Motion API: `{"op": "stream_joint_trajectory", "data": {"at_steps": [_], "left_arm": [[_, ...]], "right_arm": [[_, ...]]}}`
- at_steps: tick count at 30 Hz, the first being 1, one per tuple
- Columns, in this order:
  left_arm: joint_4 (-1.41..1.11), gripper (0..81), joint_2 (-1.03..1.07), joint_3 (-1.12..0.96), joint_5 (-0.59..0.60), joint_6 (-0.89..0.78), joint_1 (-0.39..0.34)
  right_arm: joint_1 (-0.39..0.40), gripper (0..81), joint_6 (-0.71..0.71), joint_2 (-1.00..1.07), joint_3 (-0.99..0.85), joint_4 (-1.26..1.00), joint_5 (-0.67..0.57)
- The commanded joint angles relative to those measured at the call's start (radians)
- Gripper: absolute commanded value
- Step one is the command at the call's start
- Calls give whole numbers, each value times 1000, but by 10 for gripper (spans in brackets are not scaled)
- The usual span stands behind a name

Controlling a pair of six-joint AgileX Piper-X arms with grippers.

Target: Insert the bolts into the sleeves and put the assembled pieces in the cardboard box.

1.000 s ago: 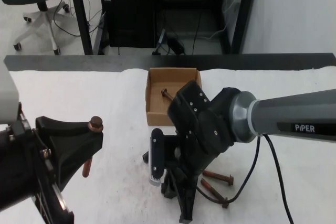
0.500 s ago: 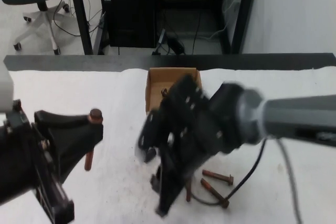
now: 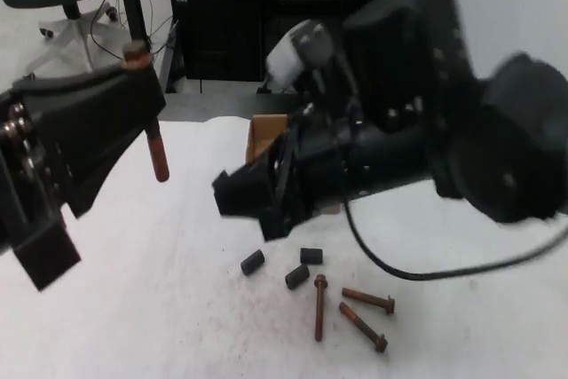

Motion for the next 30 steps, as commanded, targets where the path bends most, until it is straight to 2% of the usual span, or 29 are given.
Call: {"op": "stream_joint_trajectory", "data": {"at_steps": [1, 5, 7, 10, 17, 23, 27, 30], "left_arm": [[-30, 3, 0, -4, 7, -20, 1], [-49, 3, 20, -4, 7, -20, 1], [-66, 3, 39, -4, 7, -20, 1], [-169, 3, 82, 12, 36, -29, 1], [-618, 3, 276, 68, 48, -263, 1], [-836, 3, 417, 71, 195, -334, 1], [-895, 3, 460, 73, 248, -348, 1], [-928, 3, 471, 79, 250, -348, 1]], "right_arm": [[-5, 8, 147, -55, 95, -270, 15], [-5, 8, 353, -90, 287, -750, 151], [-5, 8, 380, -89, 365, -946, 162], [16, 8, 380, -89, 463, -1067, 146], [110, 8, 280, -90, 552, -1076, 109], [132, 8, 172, -90, 551, -1075, 116], [130, 8, -50, -90, 551, -1028, 121], [130, 8, -188, -90, 551, -965, 205]]}}
